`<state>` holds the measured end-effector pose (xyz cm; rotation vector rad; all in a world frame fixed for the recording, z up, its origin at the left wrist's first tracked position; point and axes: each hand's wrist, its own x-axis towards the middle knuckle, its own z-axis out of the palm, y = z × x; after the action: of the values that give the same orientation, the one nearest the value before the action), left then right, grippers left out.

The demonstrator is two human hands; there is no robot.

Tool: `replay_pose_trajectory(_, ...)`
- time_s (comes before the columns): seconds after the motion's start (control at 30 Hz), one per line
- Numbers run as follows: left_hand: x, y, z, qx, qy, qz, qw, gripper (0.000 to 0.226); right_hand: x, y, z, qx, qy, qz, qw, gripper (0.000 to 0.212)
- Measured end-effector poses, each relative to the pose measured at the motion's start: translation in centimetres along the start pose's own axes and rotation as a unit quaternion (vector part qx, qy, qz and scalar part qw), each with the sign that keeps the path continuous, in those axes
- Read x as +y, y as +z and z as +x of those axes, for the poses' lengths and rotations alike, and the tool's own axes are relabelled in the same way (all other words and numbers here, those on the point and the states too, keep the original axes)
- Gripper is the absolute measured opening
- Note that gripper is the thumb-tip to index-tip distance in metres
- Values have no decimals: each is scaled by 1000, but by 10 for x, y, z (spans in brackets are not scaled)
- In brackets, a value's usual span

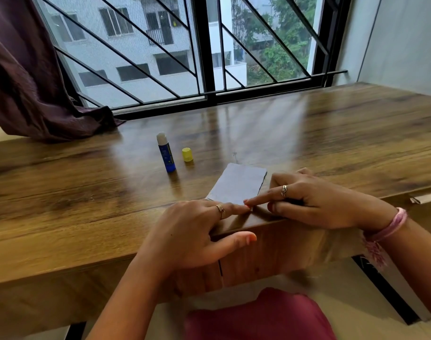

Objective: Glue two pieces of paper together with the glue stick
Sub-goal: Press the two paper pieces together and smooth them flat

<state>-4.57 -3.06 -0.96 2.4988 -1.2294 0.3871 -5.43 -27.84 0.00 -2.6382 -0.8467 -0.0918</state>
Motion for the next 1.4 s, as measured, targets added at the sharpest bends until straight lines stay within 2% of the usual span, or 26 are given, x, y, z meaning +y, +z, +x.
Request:
replay_pose_trajectory(0.2,-1,-1,1,-12,-1,19,1000,55,5,-1,4,-1,2,-33,999,37)
replay_pose_trajectory(0.4,-2,-1,3,-32,1,16,999,56,33,-9,14,27,54,-52,997,32)
replay_pose_trajectory(0.67,-3,-1,2,-19,-3,6,1000,53,60,-17,26,40,112,-70,990,33)
replay_pose_trajectory(1.1,-6,1,2,-14,-26,-36,999,42,61,-12,22,44,117,-50,991,35)
replay_pose_trajectory(1.3,-7,1,2,-14,-36,-54,998,39,55,-13,17,98,82,23,992,35)
replay_pose_trajectory(1.4,-8,0,2,-11,-38,-64,997,38,46,-12,16,115,60,18,991,30)
